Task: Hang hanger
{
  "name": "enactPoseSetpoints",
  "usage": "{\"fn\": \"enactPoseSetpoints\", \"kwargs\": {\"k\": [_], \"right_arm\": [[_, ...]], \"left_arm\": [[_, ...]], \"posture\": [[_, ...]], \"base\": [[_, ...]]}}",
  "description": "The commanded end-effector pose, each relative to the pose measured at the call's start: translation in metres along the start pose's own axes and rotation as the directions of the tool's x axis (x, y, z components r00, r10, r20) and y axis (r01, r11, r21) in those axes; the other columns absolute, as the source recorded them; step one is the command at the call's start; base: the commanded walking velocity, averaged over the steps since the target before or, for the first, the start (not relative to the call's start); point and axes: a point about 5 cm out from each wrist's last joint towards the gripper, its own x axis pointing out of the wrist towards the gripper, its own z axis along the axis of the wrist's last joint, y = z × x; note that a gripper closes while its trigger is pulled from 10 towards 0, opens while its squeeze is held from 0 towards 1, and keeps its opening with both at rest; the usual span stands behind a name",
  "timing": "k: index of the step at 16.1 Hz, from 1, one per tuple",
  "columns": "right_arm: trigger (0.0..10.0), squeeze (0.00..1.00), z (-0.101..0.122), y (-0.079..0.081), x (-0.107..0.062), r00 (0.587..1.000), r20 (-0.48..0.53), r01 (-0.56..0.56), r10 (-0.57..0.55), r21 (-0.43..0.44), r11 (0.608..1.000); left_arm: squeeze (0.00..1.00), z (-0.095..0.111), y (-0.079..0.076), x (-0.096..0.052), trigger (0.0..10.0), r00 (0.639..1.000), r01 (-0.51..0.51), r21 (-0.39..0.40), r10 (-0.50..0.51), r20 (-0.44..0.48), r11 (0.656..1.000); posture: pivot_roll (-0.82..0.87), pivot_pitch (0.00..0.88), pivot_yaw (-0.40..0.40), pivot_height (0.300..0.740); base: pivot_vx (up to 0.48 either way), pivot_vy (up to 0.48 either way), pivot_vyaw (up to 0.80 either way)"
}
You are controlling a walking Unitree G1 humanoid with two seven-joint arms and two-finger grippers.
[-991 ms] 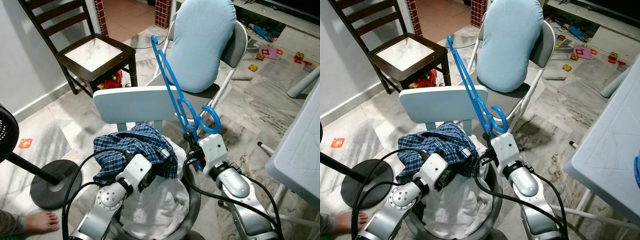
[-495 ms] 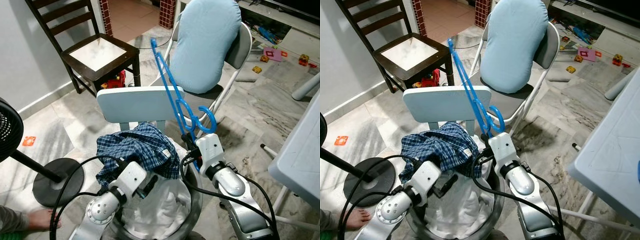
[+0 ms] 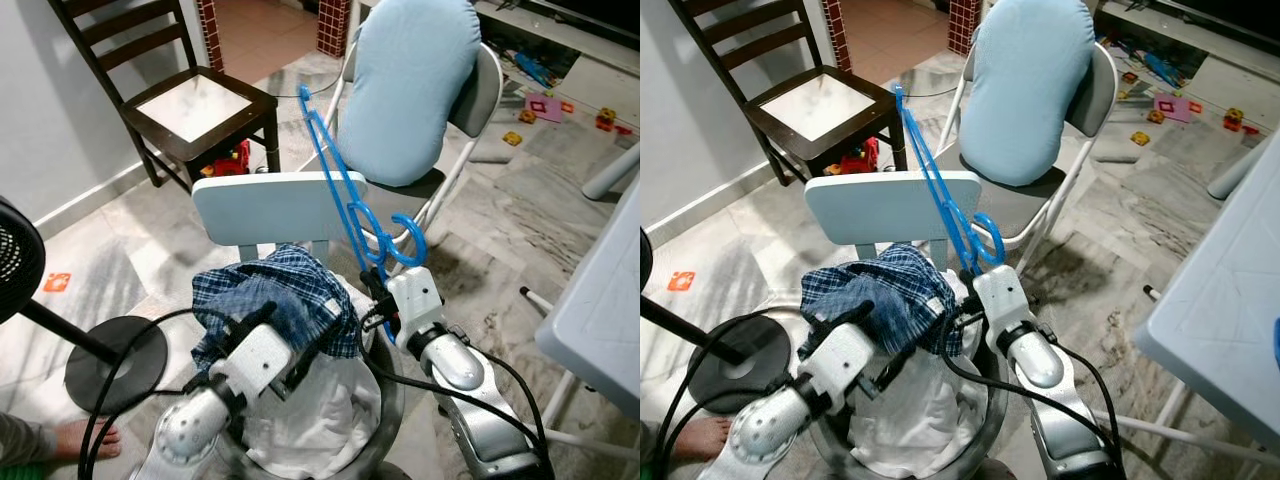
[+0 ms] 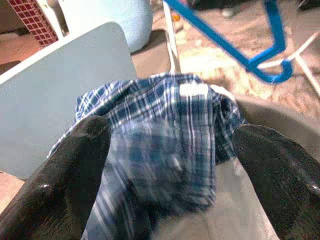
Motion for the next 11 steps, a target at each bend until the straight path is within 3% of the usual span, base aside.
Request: {"fn": "enactPoseSetpoints", "kwargs": {"k": [1, 2, 3, 4, 6, 8, 10, 11], "right_arm": [[10.0, 0.00, -0.001, 0.001, 0.000, 1.000, 0.002, -0.008, 0.008, -0.007, 1.000], [10.0, 0.00, -0.001, 0.001, 0.001, 1.000, 0.003, -0.010, 0.010, -0.007, 1.000], [10.0, 0.00, 0.000, 0.001, 0.002, 1.000, 0.005, -0.012, 0.012, -0.007, 1.000], [10.0, 0.00, 0.000, 0.001, 0.003, 1.000, 0.005, -0.012, 0.012, -0.007, 1.000], [10.0, 0.00, -0.001, 0.001, 0.003, 1.000, 0.006, -0.016, 0.016, -0.005, 1.000], [10.0, 0.00, -0.002, 0.002, 0.003, 1.000, 0.006, -0.017, 0.017, -0.003, 1.000], [10.0, 0.00, -0.002, 0.005, 0.005, 1.000, 0.007, -0.023, 0.023, 0.002, 1.000], [10.0, 0.00, 0.000, 0.007, 0.007, 0.999, 0.014, -0.029, 0.028, 0.006, 1.000]], "left_arm": [[0.98, 0.000, 0.000, -0.003, 10.0, 1.000, 0.024, -0.012, -0.024, -0.007, 1.000], [0.87, -0.003, 0.000, -0.004, 10.0, 0.998, 0.041, 0.005, -0.041, -0.047, 0.999], [0.00, -0.009, 0.001, -0.006, 10.0, 0.992, 0.051, 0.021, -0.049, -0.119, 0.998], [0.00, -0.012, 0.002, -0.009, 10.0, 0.988, 0.057, 0.032, -0.052, -0.148, 0.998], [0.00, -0.014, -0.001, -0.019, 10.0, 0.968, 0.180, 0.090, -0.160, -0.194, 0.980], [0.00, -0.017, -0.003, -0.026, 10.0, 0.941, 0.239, 0.069, -0.213, -0.263, 0.969], [0.00, -0.024, -0.002, -0.029, 10.0, 0.915, 0.315, 0.117, -0.269, -0.301, 0.942], [0.00, -0.037, 0.000, -0.029, 10.0, 0.886, 0.391, 0.202, -0.307, -0.349, 0.898]], "posture": [[0.02, 0.173, -0.066, 0.740], [0.02, 0.172, -0.067, 0.740], [0.03, 0.171, -0.067, 0.740], [0.03, 0.172, -0.066, 0.740], [0.03, 0.171, -0.065, 0.740], [0.04, 0.169, -0.063, 0.740], [0.04, 0.166, -0.063, 0.740], [0.04, 0.164, -0.061, 0.740]], "base": [[0.000, 0.000, 0.00], [0.000, 0.000, 0.00], [0.000, 0.000, 0.00], [0.000, 0.000, 0.00], [0.000, 0.000, 0.00], [0.000, 0.000, 0.00], [0.000, 0.000, 0.00], [0.000, 0.000, 0.00]]}}
